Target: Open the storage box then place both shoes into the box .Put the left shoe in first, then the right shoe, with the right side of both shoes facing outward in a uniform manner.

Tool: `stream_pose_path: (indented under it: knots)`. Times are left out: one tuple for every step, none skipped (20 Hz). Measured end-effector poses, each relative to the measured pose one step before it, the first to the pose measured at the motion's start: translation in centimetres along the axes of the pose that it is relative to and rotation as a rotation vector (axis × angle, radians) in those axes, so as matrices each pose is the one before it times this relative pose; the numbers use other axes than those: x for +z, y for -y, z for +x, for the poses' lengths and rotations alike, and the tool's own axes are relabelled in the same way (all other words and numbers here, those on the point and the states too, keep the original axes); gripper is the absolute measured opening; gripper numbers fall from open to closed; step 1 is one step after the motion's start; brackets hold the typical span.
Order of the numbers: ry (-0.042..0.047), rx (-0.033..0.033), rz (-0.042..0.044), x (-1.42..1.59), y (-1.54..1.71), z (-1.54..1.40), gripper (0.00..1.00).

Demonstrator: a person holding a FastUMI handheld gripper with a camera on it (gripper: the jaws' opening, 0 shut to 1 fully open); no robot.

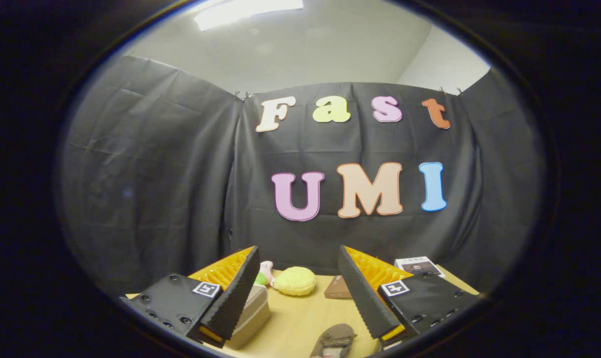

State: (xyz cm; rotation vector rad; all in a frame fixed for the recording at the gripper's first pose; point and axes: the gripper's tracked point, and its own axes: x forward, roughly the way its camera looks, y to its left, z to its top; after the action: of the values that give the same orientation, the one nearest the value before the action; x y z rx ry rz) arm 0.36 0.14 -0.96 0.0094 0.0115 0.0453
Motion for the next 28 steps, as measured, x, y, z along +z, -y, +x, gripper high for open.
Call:
stream_pose_path:
  knots:
    - [-0.00391,0.00318,0.00354,-0.237,-0.066,0.036,1.0]
    - [-0.00504,0.00555,0.00728,-0.325,-0.148,0.013,1.0]
    - [-0.00826,0.01041,0.01242,-0.346,-0.187,0.125,1.0]
    - [-0.01127,0.00917,0.01368,-0.561,-0.142,0.202,1.0]
    - [-0.01185,0.00524,0.01105,-0.463,-0.024,0.106,1.0]
    - [-0.00996,0.00363,0.00933,-0.532,0.147,0.141,1.0]
    - [-0.00697,0.00529,0.00861,-0.327,0.001,0.111,1.0]
    - [-0.0084,0.00877,0.00975,-0.461,-0.122,0.196,1.0]
    - [-0.00956,0.01516,0.01449,-0.431,-0.102,0.272,1.0]
    - [-0.01389,0.0182,0.02318,-0.636,-0.189,0.306,1.0]
    - [-0.01951,0.02439,0.03401,-0.655,-0.237,0.242,1.0]
    - [-0.02051,0.02163,0.04077,-0.878,-0.194,0.251,1.0]
    - [-0.0248,0.01648,0.04378,-0.793,-0.013,0.145,0.99]
    - [-0.02471,0.01588,0.04872,-0.866,0.081,0.3,1.0]
    - [-0.03364,0.0252,0.05472,-1.014,-0.196,0.283,1.0]
    - [-0.03365,0.02503,0.06482,-1.23,-0.19,0.376,1.0]
    - [-0.04017,0.0326,0.07649,-1.196,-0.046,0.378,1.0]
    - [-0.04521,0.02693,0.08947,-1.389,0.233,0.603,1.0]
    - [-0.03342,0.02295,0.09643,-1.018,0.444,0.315,1.0]
    - [-0.03074,0.02001,0.09725,-0.85,0.392,0.464,1.0]
    - [-0.02694,0.00628,0.0898,-0.625,0.611,0.397,1.0]
    - [-0.02,-0.00057,0.07207,-0.867,0.804,0.437,1.0]
    - [-0.01058,0.00283,0.05236,-0.536,0.795,0.38,1.0]
    - [-0.01257,0.00589,0.02717,-0.281,0.609,-0.073,1.0]
    - [-0.0212,0.00154,0.00342,-0.554,0.569,0.406,1.0]
    - [-0.02677,0.00769,-0.00649,-0.934,0.176,0.342,1.0]
    - [-0.04289,0.01926,-0.00218,-0.907,-0.131,0.484,1.0]
    - [-0.04518,0.0299,0.01125,-0.9,-0.167,0.374,1.0]
